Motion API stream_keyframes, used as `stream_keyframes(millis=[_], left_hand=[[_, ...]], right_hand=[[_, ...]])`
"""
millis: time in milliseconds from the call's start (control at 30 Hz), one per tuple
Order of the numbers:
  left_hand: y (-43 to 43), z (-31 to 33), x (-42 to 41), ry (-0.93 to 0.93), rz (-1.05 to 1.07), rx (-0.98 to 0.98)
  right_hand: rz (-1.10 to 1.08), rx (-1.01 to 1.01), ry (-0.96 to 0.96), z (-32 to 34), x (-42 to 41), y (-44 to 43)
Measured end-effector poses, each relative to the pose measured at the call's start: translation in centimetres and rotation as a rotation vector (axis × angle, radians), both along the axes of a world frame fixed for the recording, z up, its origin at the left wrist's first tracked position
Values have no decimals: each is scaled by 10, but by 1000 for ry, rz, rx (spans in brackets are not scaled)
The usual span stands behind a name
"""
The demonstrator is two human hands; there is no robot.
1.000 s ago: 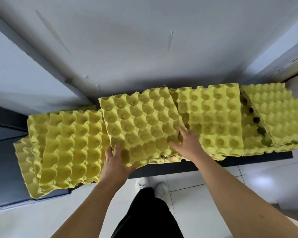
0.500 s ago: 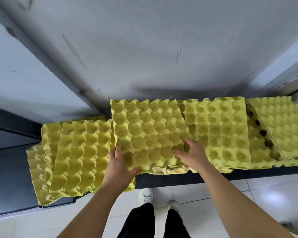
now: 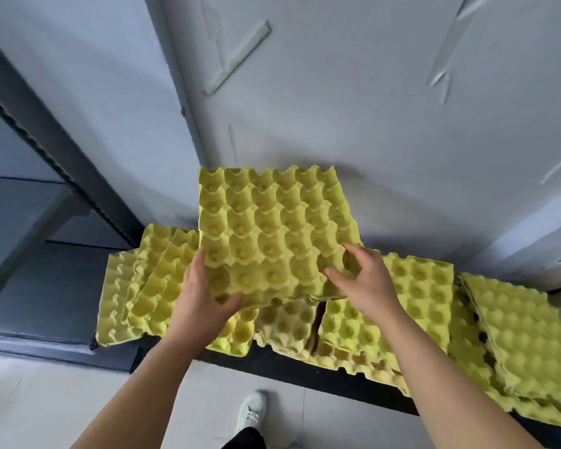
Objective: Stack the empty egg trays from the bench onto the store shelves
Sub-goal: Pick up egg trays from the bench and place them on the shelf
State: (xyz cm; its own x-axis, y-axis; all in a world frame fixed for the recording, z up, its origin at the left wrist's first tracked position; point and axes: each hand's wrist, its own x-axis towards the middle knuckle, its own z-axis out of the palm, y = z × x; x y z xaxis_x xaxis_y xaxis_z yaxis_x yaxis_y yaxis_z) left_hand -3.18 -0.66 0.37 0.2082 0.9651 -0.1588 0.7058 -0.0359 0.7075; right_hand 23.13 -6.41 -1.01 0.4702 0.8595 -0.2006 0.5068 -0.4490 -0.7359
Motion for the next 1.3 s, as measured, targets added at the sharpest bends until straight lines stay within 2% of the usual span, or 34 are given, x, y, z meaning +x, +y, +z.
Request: stream_keyframes(millis=[333,667,967,1300], left_hand=[[-34,136,-85,-169,211,314],[-31,254,-236,-236,393,615],[-6,320,-424,-225,452,698],[55,351,-595,-226,563,701]], right_hand=[[210,309,-239,157,-79,10],[320,603,-362,299,-227,39],[372,666,-261,351,-416,89],[461,724,-229,389,-588,172]])
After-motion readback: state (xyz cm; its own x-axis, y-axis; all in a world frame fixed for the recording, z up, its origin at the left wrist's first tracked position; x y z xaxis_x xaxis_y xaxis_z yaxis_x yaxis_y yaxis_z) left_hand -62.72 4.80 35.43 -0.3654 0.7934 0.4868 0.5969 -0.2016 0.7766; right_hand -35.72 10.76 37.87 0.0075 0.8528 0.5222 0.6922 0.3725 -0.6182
